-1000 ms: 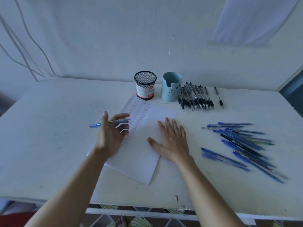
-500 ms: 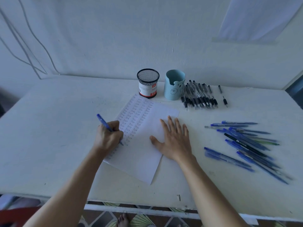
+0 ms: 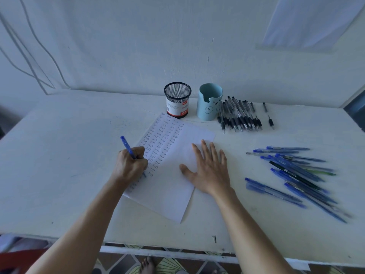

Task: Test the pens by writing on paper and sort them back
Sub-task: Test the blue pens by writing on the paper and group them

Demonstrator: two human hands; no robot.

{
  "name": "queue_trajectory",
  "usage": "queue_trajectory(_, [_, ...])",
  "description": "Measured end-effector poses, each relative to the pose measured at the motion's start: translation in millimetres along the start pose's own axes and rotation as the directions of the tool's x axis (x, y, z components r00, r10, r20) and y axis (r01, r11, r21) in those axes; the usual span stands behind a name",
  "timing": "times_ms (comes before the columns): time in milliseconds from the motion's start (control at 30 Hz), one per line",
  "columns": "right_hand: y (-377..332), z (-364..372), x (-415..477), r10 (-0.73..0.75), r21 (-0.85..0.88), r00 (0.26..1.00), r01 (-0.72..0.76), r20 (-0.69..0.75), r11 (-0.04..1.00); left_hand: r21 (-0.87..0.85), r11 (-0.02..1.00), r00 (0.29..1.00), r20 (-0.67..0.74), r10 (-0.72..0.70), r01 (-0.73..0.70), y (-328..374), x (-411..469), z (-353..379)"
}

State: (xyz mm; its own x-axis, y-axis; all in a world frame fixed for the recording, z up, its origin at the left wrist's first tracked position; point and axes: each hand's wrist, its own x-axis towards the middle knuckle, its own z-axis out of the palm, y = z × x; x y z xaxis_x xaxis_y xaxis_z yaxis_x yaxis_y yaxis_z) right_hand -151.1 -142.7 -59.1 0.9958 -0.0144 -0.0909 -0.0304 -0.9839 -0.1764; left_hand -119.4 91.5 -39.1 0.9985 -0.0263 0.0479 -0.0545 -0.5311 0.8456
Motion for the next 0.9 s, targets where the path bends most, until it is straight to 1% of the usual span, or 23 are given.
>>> queue_trajectory(133, [0.2, -0.1, 0.0, -0.001, 0.005, 1.0, 0.001, 0.003, 1.0, -0.004, 1.0, 1.0, -0.017, -0.024, 0.024, -1.7, 0.3, 0.8])
queue_trajectory(300, [1.3, 1.3, 0.5, 0.001, -0.008, 1.0, -0.001, 0.001, 1.0, -0.028, 1.0, 0.999, 0.034, -0.002, 0.003, -3.8, 0.5, 0.6])
queue_trajectory(433, [0.2, 1.9, 0.7, 0.004, -0.006, 1.0, -0.004, -0.004, 1.0, -0.019, 1.0, 1.0, 0.012, 0.017, -0.017, -4.3, 0.5, 1.4])
queue_trajectory(667, [-0.5, 0.8, 0.2, 0.007, 0.006, 1.0, -0.007, 0.001, 1.0, -0.025, 0.999, 0.999, 0.02, 0.031, -0.03, -6.1, 0.1, 3.8])
queue_trajectory(900, [0.2, 1.2, 0.1, 0.006, 0.006, 1.0, -0.006, 0.002, 1.0, -0.034, 0.999, 1.0, 0.013, 0.009, -0.008, -7.2, -0.3, 5.2])
